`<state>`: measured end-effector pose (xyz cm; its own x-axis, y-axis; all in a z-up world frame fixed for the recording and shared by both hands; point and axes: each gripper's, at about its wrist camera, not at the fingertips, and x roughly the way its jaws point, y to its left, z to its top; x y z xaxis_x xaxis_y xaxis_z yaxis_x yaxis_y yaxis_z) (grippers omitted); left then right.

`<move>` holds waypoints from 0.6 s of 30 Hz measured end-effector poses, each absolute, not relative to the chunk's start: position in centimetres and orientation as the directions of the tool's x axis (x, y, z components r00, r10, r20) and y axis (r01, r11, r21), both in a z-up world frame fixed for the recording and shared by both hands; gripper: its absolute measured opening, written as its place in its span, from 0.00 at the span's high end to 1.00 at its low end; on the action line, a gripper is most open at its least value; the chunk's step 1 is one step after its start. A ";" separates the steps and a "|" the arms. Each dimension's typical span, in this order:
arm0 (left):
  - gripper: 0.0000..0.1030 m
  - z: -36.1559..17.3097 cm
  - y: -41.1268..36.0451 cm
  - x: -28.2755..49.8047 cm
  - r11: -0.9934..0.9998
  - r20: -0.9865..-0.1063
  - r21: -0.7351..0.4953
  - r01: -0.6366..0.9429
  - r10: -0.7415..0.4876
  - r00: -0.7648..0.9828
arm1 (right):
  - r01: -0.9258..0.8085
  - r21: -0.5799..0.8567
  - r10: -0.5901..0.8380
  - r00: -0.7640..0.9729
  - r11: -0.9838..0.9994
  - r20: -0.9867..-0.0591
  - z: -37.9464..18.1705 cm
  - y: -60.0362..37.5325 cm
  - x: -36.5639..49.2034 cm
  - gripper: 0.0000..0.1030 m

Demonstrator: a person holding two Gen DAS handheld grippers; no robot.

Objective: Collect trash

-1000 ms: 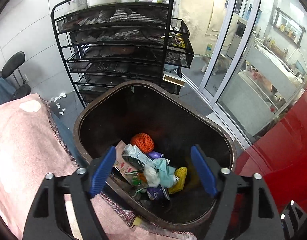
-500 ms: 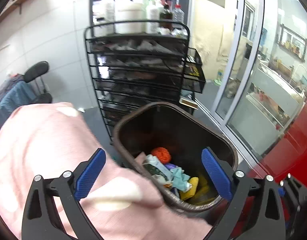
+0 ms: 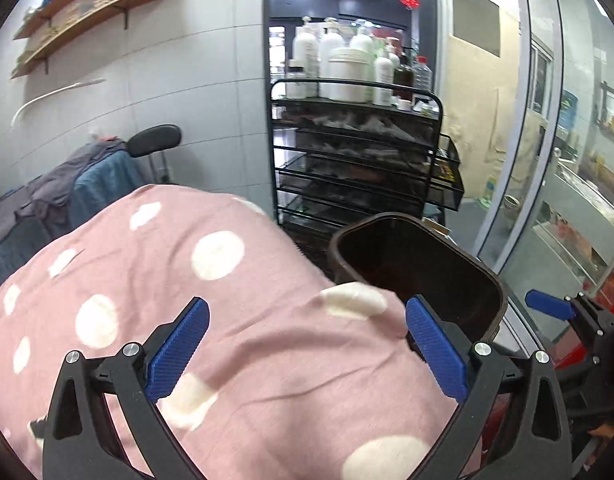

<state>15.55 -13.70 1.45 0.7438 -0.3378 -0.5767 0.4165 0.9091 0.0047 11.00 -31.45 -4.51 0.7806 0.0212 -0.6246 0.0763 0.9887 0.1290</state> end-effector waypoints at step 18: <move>0.05 2.0 -4.8 8.4 0.992 -0.452 -0.026 0.127 -0.125 0.883 | -0.013 0.040 0.028 0.909 0.999 -0.415 -0.5 -23.3 7.8 0.05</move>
<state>8.45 -4.84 2.00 0.8834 -0.1249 -0.4516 0.1271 0.9916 -0.0257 7.81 -23.25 -0.54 0.9092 0.0283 -0.4155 -0.0127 0.9991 0.0403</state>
